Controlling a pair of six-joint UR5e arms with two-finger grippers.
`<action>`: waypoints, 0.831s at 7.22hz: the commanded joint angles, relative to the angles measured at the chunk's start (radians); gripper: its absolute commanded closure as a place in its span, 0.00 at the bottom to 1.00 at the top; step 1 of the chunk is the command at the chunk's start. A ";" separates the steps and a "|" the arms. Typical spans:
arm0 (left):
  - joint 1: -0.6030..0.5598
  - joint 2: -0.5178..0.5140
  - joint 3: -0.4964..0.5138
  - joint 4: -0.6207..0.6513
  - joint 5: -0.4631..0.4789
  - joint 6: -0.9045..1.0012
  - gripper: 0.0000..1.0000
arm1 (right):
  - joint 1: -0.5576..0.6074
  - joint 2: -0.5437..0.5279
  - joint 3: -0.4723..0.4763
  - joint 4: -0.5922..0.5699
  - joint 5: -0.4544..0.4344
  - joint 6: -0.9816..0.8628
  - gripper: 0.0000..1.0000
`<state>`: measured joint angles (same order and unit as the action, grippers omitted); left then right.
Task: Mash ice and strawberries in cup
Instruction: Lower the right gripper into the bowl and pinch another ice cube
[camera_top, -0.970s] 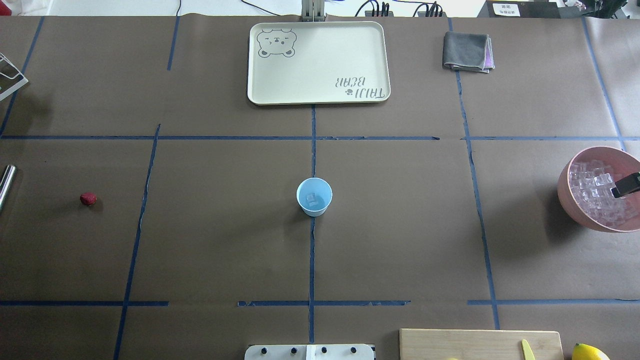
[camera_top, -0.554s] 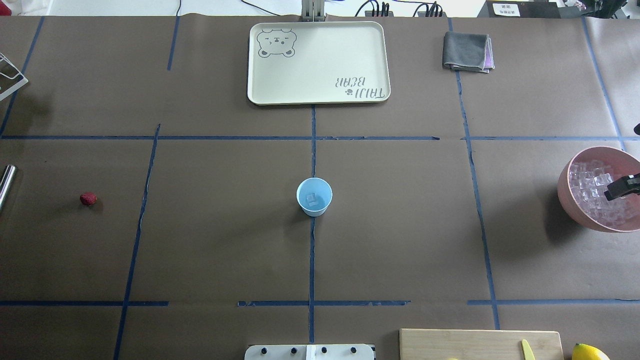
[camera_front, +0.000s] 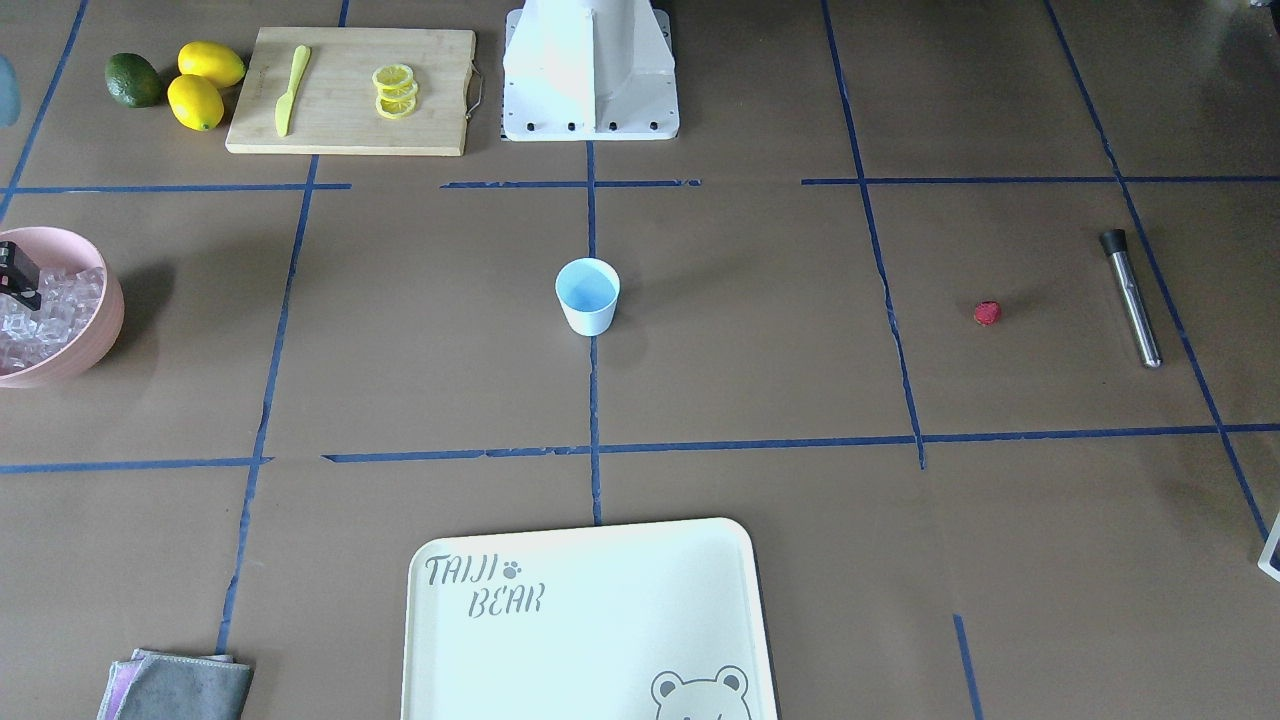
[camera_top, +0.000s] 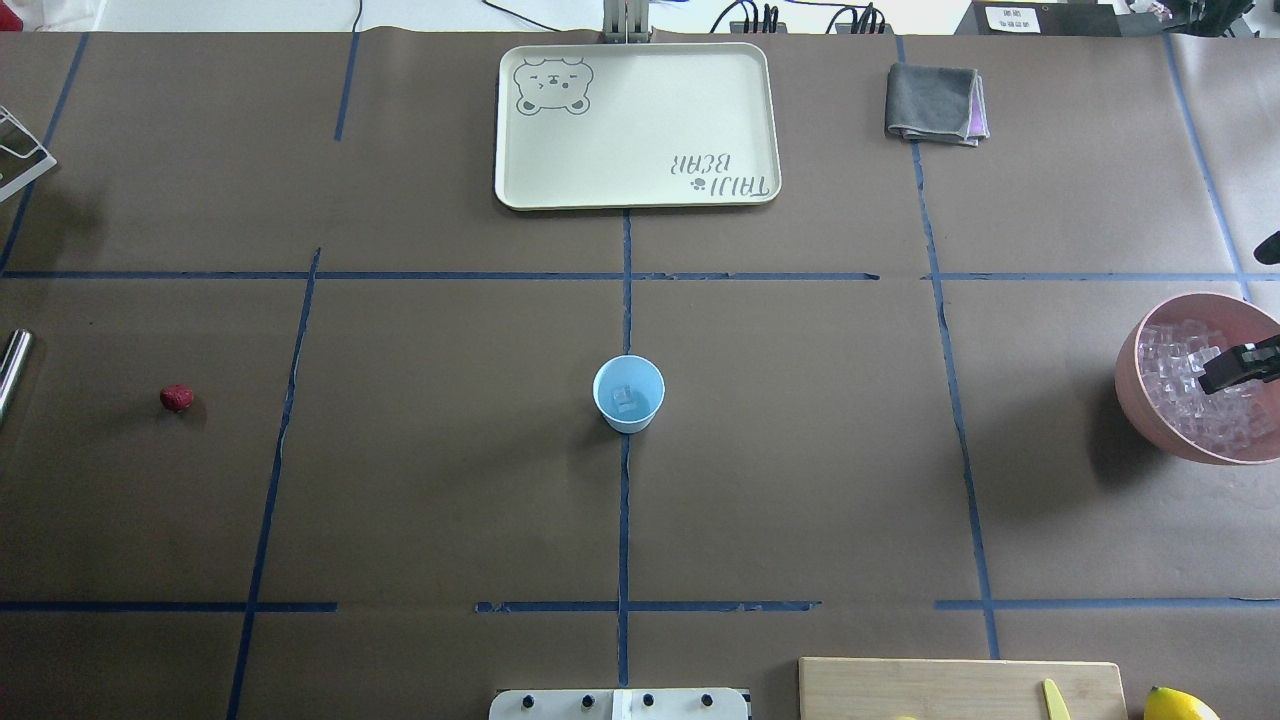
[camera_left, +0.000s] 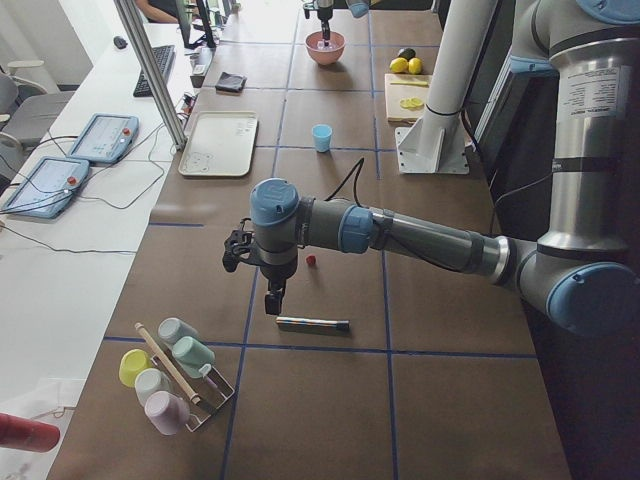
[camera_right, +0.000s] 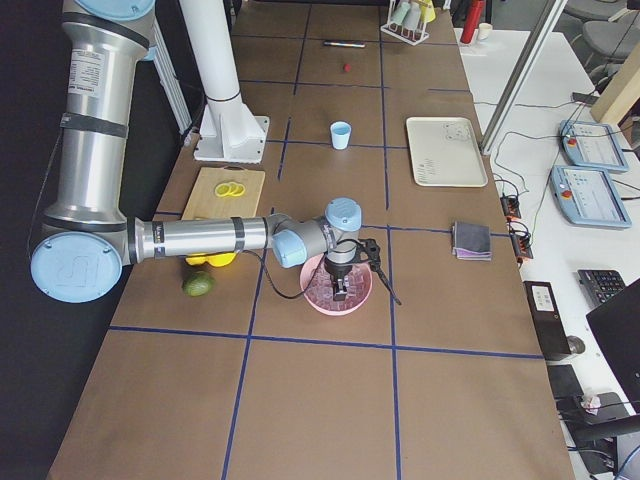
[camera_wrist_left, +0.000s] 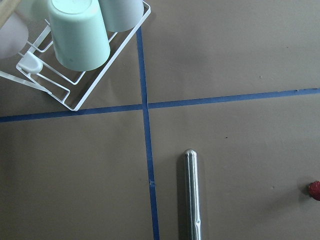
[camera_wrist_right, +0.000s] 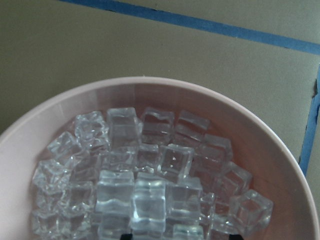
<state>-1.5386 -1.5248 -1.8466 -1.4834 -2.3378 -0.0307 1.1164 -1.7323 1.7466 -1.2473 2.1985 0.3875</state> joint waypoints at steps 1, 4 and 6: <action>0.000 0.000 -0.005 0.000 0.000 0.000 0.00 | 0.000 -0.009 -0.001 0.002 -0.002 -0.001 0.29; 0.000 0.000 -0.013 0.005 0.000 0.000 0.00 | 0.002 -0.009 0.001 0.000 0.000 -0.001 0.39; 0.000 0.000 -0.013 0.006 0.000 0.000 0.00 | 0.005 -0.010 0.004 0.000 0.001 -0.004 0.93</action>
<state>-1.5386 -1.5248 -1.8584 -1.4782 -2.3384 -0.0307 1.1193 -1.7415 1.7487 -1.2469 2.1984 0.3858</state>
